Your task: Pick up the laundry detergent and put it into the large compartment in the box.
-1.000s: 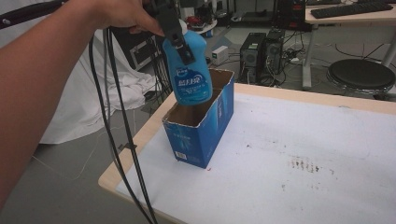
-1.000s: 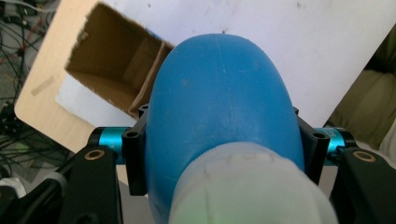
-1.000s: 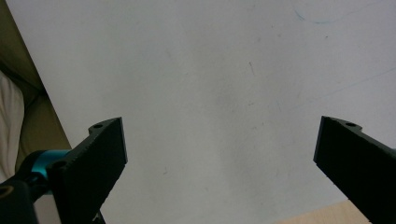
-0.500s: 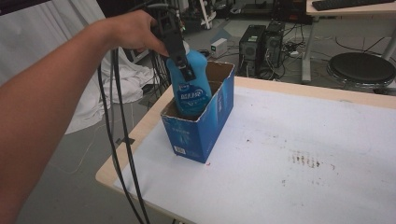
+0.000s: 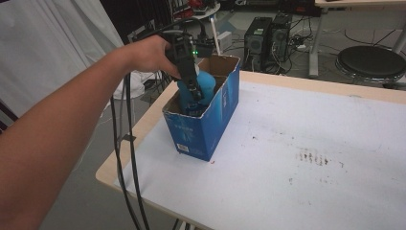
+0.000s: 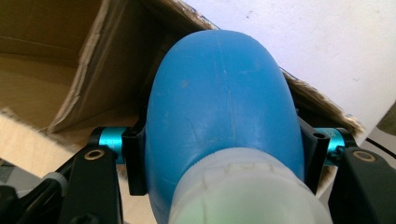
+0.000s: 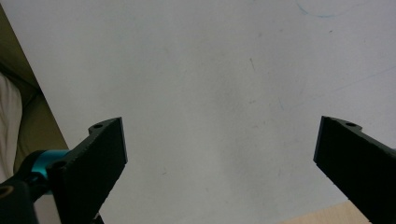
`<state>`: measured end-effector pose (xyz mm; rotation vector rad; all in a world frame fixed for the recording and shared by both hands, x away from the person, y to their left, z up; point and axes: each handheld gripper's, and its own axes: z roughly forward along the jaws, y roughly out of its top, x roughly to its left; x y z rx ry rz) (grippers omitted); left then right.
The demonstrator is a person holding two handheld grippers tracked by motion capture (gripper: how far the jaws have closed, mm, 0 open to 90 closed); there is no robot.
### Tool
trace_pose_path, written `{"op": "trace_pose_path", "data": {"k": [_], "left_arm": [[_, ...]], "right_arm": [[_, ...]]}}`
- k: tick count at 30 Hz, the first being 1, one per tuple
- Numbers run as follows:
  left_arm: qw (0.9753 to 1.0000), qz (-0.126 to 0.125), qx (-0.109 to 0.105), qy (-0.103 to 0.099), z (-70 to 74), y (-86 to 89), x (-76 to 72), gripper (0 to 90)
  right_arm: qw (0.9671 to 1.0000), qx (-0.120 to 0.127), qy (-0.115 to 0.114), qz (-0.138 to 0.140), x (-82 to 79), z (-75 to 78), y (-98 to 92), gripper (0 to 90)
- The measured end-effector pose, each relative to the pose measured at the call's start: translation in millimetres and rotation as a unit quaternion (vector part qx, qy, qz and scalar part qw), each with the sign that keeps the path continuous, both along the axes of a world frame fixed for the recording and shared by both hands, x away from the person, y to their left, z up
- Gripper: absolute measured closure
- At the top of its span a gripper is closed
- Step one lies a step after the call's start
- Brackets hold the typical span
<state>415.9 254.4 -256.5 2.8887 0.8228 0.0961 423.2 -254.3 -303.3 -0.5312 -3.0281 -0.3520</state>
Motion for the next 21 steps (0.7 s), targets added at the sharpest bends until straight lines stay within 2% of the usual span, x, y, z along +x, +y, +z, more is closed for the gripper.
{"op": "trace_pose_path", "data": {"k": [2,3,4,15,18,21], "left_arm": [[1.0,0.0,0.0,0.0,0.0,0.0,0.0,37.7],[1.0,0.002,0.003,0.001,-9.3,1.0,0.7,37.7],[1.0,0.004,0.003,0.003,-12.1,1.3,0.7,37.7],[0.9996,0.004,0.02,0.022,-35.4,-0.1,3.3,37.7],[0.9997,0.008,0.011,0.019,-36.2,1.0,3.5,37.7],[0.9997,0.004,0.014,0.02,-36.4,1.8,3.0,37.6]], "right_arm": [[1.0,0.0,0.001,0.001,0.0,-0.2,0.2,1.7],[1.0,0.0,0.001,-0.001,-0.3,-0.3,0.3,1.6],[1.0,0.0,0.002,-0.001,-0.4,-0.3,0.1,1.7],[1.0,0.0,0.005,-0.003,-1.7,-2.8,-1.1,1.7],[1.0,0.0,0.004,-0.005,-1.9,-2.9,-1.1,1.7],[1.0,0.0,0.002,-0.005,-1.5,-2.7,-2.2,1.7]]}}
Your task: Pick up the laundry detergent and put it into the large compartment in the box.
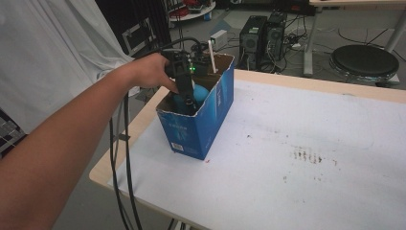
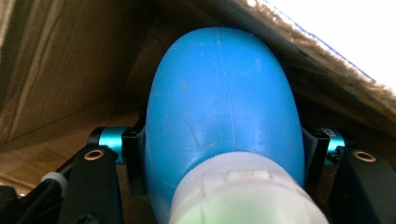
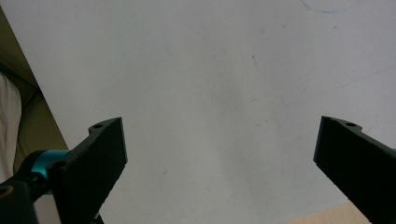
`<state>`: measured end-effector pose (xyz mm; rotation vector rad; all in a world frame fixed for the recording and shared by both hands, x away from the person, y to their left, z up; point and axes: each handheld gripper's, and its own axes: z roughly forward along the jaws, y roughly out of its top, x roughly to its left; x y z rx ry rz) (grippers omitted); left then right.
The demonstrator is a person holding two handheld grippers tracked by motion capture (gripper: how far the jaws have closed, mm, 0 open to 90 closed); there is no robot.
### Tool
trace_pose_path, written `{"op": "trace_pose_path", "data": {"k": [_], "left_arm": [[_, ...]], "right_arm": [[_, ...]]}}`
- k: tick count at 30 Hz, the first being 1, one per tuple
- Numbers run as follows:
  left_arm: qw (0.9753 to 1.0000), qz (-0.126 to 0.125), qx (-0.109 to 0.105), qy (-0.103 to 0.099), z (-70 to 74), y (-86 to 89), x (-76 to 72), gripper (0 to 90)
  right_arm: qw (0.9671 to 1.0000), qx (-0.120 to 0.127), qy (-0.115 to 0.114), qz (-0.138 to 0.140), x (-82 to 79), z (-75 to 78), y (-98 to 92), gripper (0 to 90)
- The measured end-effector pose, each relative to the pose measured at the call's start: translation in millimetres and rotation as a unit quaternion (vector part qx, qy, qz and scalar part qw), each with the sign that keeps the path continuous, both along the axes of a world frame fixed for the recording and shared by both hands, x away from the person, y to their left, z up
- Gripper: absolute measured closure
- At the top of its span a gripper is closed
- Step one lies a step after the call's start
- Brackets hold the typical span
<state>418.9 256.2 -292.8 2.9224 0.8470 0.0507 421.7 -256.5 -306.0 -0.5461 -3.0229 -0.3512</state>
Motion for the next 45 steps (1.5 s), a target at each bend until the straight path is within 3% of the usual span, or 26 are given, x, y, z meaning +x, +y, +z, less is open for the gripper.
{"op": "trace_pose_path", "data": {"k": [11,16,23,29,37,42,45], "left_arm": [[0.9998,0.012,-0.013,0.007,2.6,2.0,-0.5,36.6],[0.9982,0.043,-0.041,0.0,16.9,8.6,-2.2,30.7],[0.9934,0.075,-0.082,-0.027,43.1,15.6,-9.0,24.2],[0.9915,0.079,-0.088,-0.053,65.9,14.0,-16.5,24.1],[0.9912,0.07,-0.081,-0.078,85.9,-4.8,-24.6,20.9],[0.9894,0.059,-0.097,-0.091,98.0,-23.6,-25.4,20.9],[0.9895,0.056,-0.1,-0.088,99.1,-32.2,-23.2,20.9]], "right_arm": [[1.0,0.001,-0.001,0.004,-0.8,0.1,1.4,1.7],[1.0,0.001,-0.002,0.003,-1.2,1.0,0.1,1.7],[1.0,0.002,-0.002,0.006,-2.4,1.5,2.5,1.7],[1.0,0.004,-0.003,0.004,-4.0,3.0,2.1,1.7],[0.9999,0.008,-0.007,0.004,-6.7,5.9,0.4,1.6],[0.9999,0.011,-0.012,0.006,-9.3,7.7,0.6,1.7],[0.9998,0.011,-0.014,0.006,-10.7,9.4,0.1,1.6]]}}
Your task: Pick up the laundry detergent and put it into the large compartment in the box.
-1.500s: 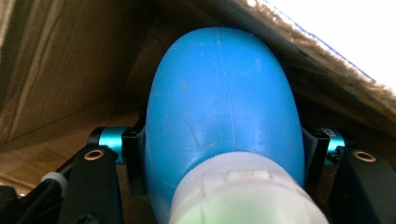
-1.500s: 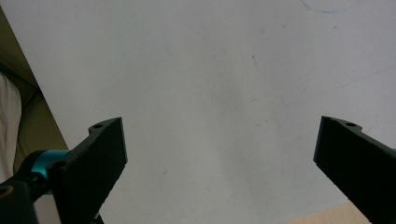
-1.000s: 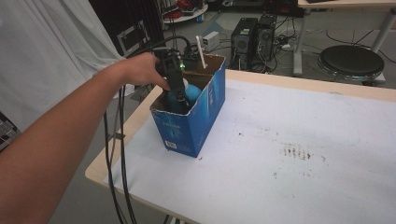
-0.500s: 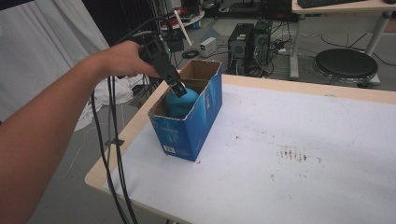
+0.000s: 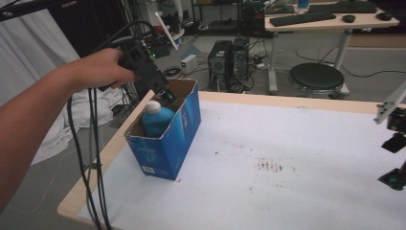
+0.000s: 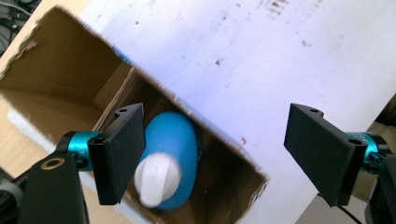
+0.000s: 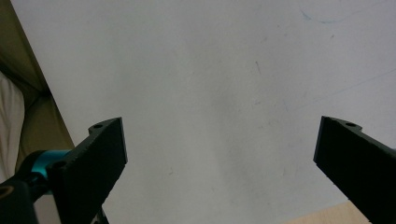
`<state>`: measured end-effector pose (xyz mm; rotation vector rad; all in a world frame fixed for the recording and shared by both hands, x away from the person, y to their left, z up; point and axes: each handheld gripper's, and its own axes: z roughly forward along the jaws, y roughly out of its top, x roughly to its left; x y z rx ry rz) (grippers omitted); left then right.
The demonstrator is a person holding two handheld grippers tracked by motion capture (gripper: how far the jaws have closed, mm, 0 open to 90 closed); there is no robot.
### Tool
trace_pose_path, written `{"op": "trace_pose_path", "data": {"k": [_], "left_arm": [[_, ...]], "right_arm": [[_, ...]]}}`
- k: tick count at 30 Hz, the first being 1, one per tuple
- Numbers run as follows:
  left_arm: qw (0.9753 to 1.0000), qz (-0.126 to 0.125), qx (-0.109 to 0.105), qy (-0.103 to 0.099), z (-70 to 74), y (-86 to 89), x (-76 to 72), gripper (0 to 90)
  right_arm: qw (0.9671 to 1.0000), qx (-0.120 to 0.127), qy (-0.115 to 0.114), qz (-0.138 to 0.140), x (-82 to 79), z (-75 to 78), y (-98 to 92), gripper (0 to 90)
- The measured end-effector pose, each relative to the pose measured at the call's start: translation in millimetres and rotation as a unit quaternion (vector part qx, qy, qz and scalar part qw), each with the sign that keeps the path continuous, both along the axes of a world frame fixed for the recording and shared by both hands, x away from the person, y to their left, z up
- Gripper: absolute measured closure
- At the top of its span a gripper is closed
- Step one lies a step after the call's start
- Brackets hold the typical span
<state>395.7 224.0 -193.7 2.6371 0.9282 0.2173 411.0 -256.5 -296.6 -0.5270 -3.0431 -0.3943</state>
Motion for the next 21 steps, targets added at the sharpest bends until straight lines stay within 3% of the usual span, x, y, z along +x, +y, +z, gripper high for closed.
{"op": "trace_pose_path", "data": {"k": [4,6,9,11,21], "left_arm": [[0.9998,-0.02,0.004,0.002,-3.1,-12.1,0.4,20.4],[0.9995,-0.031,0.009,0.005,-4.9,-18.3,0.5,13.4],[0.999,-0.041,0.014,0.002,-6.6,-25.2,-0.1,12.9],[0.9985,-0.051,0.021,0.004,-8.8,-30.1,-0.1,4.2],[0.9961,-0.08,0.037,0.0,-11.1,-58.6,2.4,4.2]], "right_arm": [[1.0,0.003,-0.002,-0.003,-2.4,1.8,-1.4,1.7],[1.0,0.004,-0.004,-0.002,-3.4,3.0,-2.4,1.7],[1.0,0.005,-0.005,-0.004,-4.6,4.3,-4.4,1.7],[1.0,0.006,-0.007,-0.003,-4.9,4.6,-5.1,1.7],[0.9999,0.012,-0.012,-0.001,-7.4,6.6,-5.1,1.6]]}}
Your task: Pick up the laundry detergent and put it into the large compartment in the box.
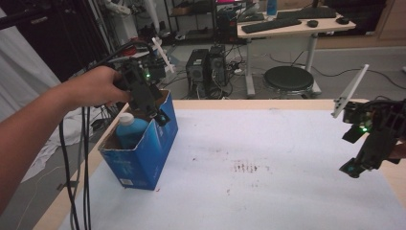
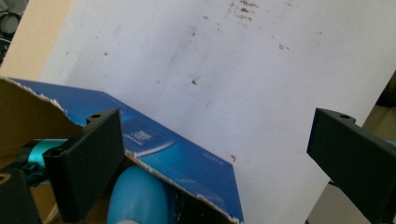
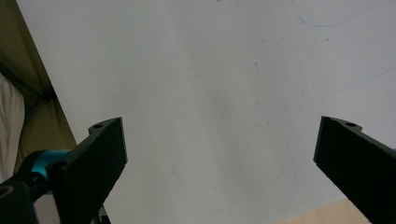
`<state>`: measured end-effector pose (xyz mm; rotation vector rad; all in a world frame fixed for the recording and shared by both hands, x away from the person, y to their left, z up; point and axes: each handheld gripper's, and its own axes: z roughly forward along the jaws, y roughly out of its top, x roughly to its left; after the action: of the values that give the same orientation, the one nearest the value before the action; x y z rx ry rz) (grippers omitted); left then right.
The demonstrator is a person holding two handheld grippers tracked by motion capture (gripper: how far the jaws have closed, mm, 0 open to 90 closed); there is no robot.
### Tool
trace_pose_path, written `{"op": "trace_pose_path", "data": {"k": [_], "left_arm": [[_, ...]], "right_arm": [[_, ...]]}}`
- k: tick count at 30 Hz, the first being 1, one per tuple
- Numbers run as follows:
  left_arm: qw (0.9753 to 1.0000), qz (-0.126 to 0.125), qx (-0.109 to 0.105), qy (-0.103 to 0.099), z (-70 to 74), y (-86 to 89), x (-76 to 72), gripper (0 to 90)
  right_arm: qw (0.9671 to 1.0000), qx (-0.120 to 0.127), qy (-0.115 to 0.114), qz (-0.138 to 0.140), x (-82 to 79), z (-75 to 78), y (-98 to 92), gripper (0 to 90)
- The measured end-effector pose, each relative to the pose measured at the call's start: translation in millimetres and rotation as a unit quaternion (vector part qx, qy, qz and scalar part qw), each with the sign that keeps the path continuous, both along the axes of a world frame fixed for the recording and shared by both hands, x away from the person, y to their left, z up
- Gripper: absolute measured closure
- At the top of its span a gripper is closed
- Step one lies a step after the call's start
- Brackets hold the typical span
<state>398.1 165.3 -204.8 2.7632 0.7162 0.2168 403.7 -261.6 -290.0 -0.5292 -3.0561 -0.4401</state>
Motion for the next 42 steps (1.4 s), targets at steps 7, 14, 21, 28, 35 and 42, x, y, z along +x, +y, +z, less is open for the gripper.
{"op": "trace_pose_path", "data": {"k": [7,14,21,28,35,42], "left_arm": [[0.9988,-0.045,0.013,-0.016,3.6,-37.6,7.3,1.5],[0.9976,-0.063,0.029,-0.002,1.0,-82.2,17.2,1.6],[0.997,-0.066,0.038,0.014,-9.8,-118.2,26.5,1.6],[0.9957,-0.08,0.043,0.019,-22.9,-142.2,30.1,1.6],[0.9954,-0.083,0.043,0.021,-34.4,-152.5,34.1,1.6],[0.9931,-0.098,0.058,0.027,-44.9,-156.2,34.2,1.6]], "right_arm": [[1.0,0.002,-0.001,-0.001,-0.2,1.2,-1.3,1.7],[1.0,0.008,-0.005,-0.002,-1.9,2.7,-0.3,1.7],[0.9999,0.011,-0.006,-0.004,-3.0,5.2,0.9,1.7],[0.9999,0.014,-0.007,-0.001,-3.2,4.8,3.9,1.7],[0.9998,0.017,-0.005,0.004,-2.6,4.5,6.8,1.7],[0.9998,0.018,-0.002,0.006,0.8,2.0,9.7,1.7]]}}
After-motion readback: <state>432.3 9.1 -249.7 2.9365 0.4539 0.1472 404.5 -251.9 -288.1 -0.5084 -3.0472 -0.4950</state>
